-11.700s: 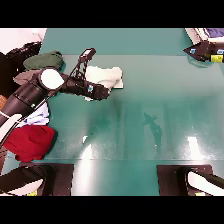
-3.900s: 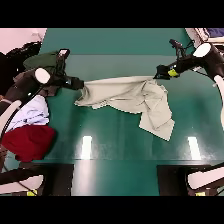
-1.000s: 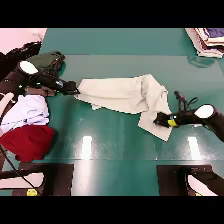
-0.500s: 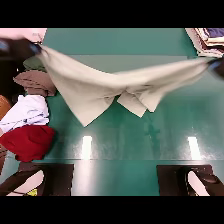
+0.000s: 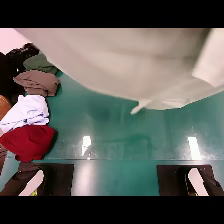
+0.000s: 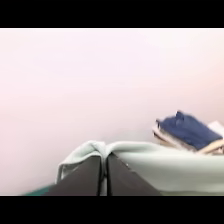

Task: Fold the shirts.

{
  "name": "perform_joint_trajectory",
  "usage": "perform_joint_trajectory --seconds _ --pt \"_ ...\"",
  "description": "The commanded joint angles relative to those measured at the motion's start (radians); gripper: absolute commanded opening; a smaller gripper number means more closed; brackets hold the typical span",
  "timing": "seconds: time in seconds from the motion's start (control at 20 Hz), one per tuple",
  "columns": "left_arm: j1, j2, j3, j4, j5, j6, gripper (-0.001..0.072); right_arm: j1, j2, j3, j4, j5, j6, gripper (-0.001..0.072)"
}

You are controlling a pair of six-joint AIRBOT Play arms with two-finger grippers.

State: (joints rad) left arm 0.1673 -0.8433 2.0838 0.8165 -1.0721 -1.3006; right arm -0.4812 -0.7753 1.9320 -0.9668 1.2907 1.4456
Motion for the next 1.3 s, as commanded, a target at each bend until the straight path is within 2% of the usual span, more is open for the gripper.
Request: perform_joint_trajectory --seconds 0.0,0.2,0.35,0.55,0.7,0.85,1.0,1.1,1.25 --pt "0.001 0.051 0.062 -0.038 0.034 -0.012 0.0030 -0.060 -0.062 0.230 -0.003 0.099 -0.007 0.0018" --pt "0.001 0.048 -0.001 -0.018 0.011 -0.037 0.0030 -0.074 -0.121 0.275 0.000 0.187 -0.005 0.0017" --pt "0.001 0.026 -0.242 0.003 -0.046 -0.083 0.0029 -0.074 -0.148 0.103 0.032 0.257 0.001 0.0017" --pt "0.001 -0.085 -0.615 -0.003 -0.152 -0.090 0.0030 0.018 -0.279 -0.119 0.014 0.369 0.004 0.0017" --pt "0.001 -0.211 -0.821 -0.002 -0.147 -0.086 0.0030 0.167 -0.434 -0.244 -0.109 0.393 0.012 0.0017" --pt "-0.028 -0.392 -0.882 -0.005 -0.043 -0.054 0.0030 0.293 -0.603 -0.334 -0.199 0.311 0.012 0.0017" --pt "-0.097 -0.551 -0.880 -0.046 0.208 0.073 0.0030 0.357 -0.759 -0.340 -0.212 0.124 0.011 0.0017" --pt "-0.120 -0.624 -0.865 -0.087 0.393 0.078 0.0030 0.380 -0.850 -0.282 -0.211 0.009 0.012 0.0017" --pt "-0.123 -0.684 -0.778 -0.098 0.484 0.080 0.0030 0.398 -0.941 -0.145 -0.212 -0.080 0.012 0.0017"
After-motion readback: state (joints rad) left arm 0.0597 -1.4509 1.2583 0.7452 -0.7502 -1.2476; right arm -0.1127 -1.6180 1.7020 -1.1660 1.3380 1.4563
